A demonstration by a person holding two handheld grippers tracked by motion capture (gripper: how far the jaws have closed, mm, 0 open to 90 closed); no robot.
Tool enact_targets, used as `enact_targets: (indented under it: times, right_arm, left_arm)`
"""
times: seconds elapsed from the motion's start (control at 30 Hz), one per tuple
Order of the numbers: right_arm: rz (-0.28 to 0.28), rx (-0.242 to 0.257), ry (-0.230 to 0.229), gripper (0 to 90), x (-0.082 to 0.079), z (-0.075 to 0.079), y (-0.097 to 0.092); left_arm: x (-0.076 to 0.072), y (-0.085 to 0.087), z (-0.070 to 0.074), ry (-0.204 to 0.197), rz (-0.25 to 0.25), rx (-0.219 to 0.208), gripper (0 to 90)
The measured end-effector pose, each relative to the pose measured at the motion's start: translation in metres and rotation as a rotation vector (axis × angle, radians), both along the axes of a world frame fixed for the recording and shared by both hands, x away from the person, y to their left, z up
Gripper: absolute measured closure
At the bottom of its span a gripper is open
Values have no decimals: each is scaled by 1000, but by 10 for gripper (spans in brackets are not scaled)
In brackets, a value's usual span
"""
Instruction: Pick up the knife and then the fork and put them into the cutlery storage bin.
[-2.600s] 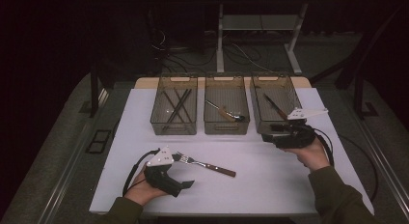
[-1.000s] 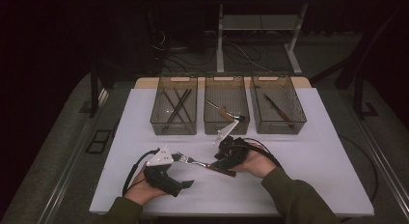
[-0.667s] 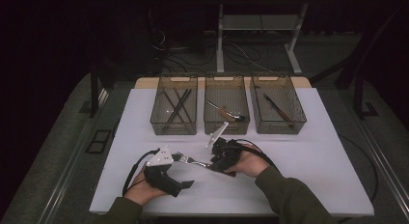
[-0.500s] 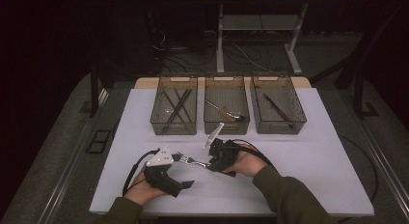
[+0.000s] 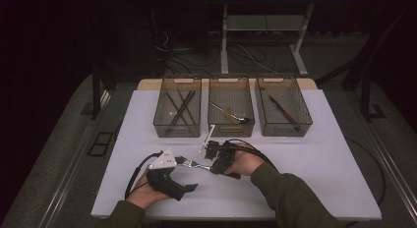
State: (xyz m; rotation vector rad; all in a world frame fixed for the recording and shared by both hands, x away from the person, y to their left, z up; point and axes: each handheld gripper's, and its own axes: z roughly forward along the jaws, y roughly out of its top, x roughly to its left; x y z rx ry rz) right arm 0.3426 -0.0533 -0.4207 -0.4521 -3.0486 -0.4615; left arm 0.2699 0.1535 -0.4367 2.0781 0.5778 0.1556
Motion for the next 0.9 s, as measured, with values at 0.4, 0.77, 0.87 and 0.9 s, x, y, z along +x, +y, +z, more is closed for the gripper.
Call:
enact_targets:
  times: [0.4,0.77,0.87,0.9]
  right_arm:
    - [3,-202,50,762,9,3,28]
    - [3,-220,49,771,8,4,30]
    - [-9,-170,42,771,9,6,20]
    - [-14,-156,41,771,10,7,17]
  left_arm:
    - [0,0,0,-3,-4,9,0]
    - [0,1,0,-7,0,3,0]
    - [0,1,0,-3,1,0,0]
    - [0,1,0,-4,2,2,0]
